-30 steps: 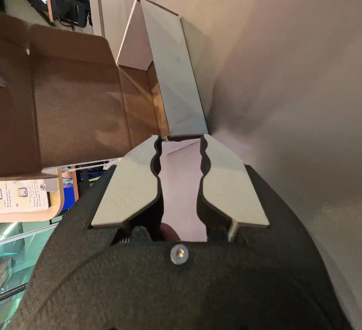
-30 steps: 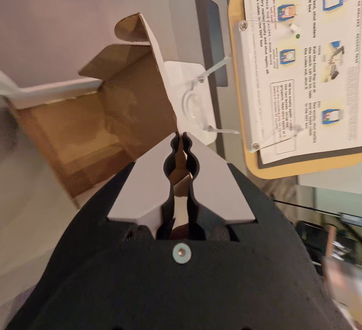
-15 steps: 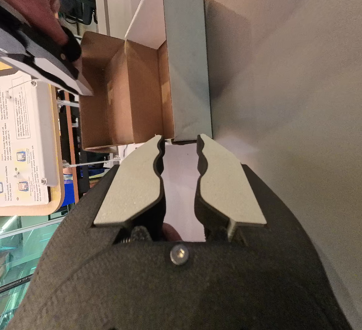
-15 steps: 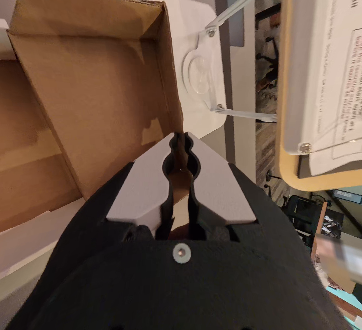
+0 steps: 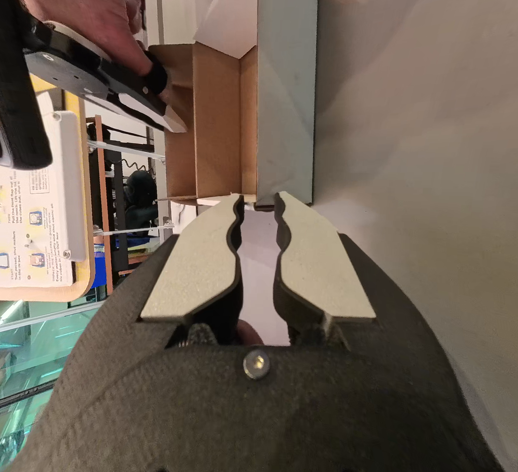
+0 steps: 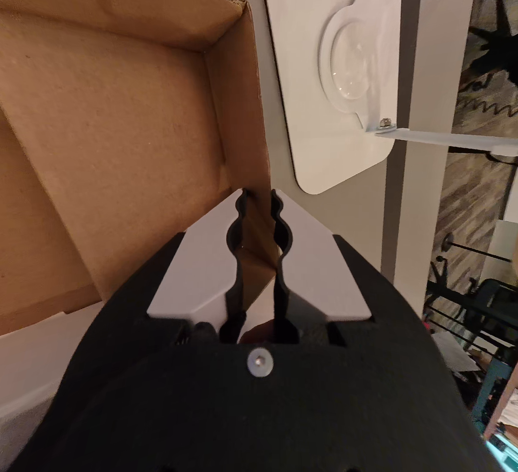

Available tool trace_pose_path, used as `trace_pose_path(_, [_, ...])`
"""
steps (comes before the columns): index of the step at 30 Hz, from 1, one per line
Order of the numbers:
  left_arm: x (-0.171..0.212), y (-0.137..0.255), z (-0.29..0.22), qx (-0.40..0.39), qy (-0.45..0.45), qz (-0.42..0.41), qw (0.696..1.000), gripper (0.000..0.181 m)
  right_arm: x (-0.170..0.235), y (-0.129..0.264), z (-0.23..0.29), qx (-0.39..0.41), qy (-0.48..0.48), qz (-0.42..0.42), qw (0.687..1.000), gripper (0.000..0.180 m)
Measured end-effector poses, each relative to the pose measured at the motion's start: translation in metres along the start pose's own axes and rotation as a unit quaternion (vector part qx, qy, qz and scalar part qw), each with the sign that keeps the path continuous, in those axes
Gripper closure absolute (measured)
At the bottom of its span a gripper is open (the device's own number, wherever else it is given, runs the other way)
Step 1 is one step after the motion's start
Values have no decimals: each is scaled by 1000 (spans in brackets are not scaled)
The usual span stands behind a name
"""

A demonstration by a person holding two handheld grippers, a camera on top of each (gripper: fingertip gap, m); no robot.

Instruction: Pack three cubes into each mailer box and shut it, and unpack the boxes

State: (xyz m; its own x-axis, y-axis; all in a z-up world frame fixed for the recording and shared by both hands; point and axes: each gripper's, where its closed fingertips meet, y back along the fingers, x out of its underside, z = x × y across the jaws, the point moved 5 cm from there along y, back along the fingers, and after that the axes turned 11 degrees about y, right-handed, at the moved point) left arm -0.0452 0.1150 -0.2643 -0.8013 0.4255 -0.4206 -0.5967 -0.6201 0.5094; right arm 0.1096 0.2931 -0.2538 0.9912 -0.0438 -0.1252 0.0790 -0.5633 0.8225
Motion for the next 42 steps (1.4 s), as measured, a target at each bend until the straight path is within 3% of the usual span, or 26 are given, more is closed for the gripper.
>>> trace_pose_path(3, [-1, 0, -1, 1, -2, 4, 1000, 162, -2, 8, -3, 19, 10, -5, 1000, 162])
trace_pose_path(11, [-5, -2, -4, 8, 4, 8, 1000, 164, -21, 50, 3, 14, 4, -113, 994, 118])
trace_pose_path(17, [-8, -4, -4, 13, 16, 9, 1000, 165, -29, 101, 6, -18, -28, -239, 971, 123])
trace_pose_path(25, [-7, -4, -3, 14, 25, 18, 999, 166, -19, 133, 21, -6, 3, -235, 972, 127])
trace_pose_path(31, [-8, -4, -2, 17, 28, 20, 999, 167, 0, 158, 27, 59, -21, -224, 972, 125])
trace_pose_path(34, [-8, -4, -2, 18, 28, 20, 999, 167, 6, 175, 41, 105, 14, -215, 971, 137])
trace_pose_path(37, [-8, -4, -2, 19, 26, 20, 999, 168, 10, 168, 59, 94, 45, -189, 976, 137])
trace_pose_path(42, [-10, -2, -3, 20, 21, 21, 999, 170, 14, 124, 71, 104, 94, -110, 984, 143])
